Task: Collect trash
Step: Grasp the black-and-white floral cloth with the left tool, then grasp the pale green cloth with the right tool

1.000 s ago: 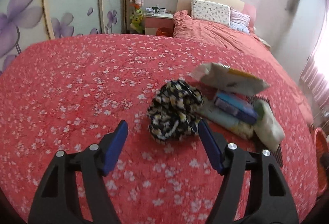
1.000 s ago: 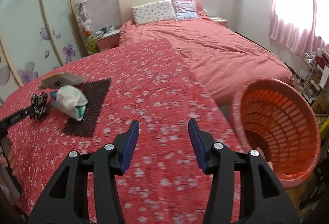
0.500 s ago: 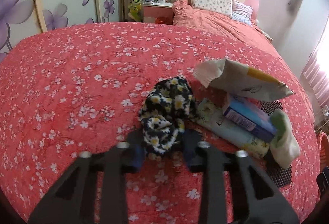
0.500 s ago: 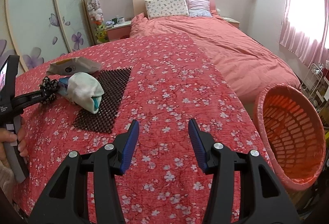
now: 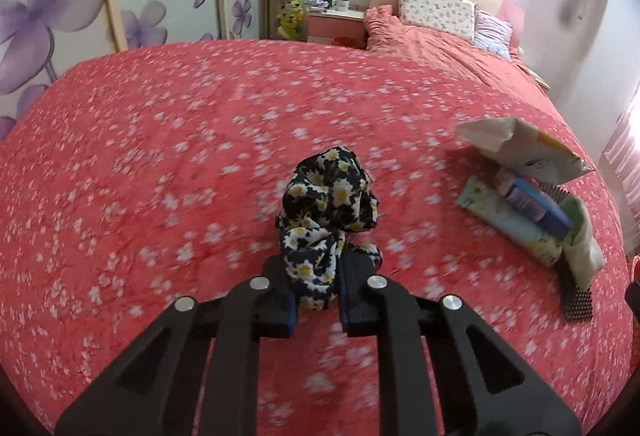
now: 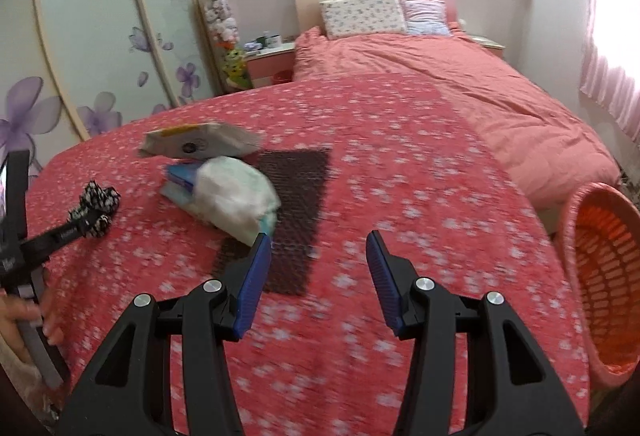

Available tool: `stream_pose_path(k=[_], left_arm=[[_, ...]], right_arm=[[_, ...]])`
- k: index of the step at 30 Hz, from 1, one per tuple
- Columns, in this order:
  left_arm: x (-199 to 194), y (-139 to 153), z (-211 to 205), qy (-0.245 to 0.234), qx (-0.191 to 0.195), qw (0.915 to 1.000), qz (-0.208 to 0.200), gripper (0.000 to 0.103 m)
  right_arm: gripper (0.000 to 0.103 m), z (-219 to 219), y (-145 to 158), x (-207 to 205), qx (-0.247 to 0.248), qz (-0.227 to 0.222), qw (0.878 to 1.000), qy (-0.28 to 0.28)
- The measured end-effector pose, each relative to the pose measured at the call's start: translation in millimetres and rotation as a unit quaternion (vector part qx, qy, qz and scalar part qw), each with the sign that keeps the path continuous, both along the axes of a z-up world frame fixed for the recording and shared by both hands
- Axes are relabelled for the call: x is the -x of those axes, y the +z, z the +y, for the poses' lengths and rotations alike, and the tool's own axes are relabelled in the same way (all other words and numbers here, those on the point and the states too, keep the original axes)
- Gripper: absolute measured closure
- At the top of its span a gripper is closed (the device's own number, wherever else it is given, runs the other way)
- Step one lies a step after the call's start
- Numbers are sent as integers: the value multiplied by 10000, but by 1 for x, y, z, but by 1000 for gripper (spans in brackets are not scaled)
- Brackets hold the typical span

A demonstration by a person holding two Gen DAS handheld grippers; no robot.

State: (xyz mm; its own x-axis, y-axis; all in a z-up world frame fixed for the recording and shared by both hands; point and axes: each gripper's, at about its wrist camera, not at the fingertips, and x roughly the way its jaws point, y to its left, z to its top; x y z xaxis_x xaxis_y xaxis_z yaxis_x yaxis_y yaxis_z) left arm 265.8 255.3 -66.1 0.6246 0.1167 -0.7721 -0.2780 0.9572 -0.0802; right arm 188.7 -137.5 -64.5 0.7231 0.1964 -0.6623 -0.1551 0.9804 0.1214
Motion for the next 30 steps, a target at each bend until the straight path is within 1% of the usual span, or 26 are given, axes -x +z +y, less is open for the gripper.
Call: stream_pose_path(k=[7,11,13,17,25,27,30], left_arm=[[4,-3,4,-12,93,10000,-5,87],[5,-3,6,-18,129,9999,-1,87],[5,-4,6,-21,69,10000,20,86],[2,-4,2,-26,-26,10000,57,86],[1,-4,0,-21,-30,10000,61,86],[1,-4,0,-21,-33,10000,62,86],[1,-4,0,-20,-34,10000,63,86]], right_arm=[[53,36,-5,-17,-53,66,9995,312],[53,41,-10,-25,-31,141,9995,290],[53,40,-14,-29,-122,266,9991,293],[53,42,-20,-33,-98,362,9989,291],[53,52,-22,-39,-66,397,9985,363],[57,53,-22,-41,-21,393,9985,380],[85,53,-24,-40,-22,427,9982,425]])
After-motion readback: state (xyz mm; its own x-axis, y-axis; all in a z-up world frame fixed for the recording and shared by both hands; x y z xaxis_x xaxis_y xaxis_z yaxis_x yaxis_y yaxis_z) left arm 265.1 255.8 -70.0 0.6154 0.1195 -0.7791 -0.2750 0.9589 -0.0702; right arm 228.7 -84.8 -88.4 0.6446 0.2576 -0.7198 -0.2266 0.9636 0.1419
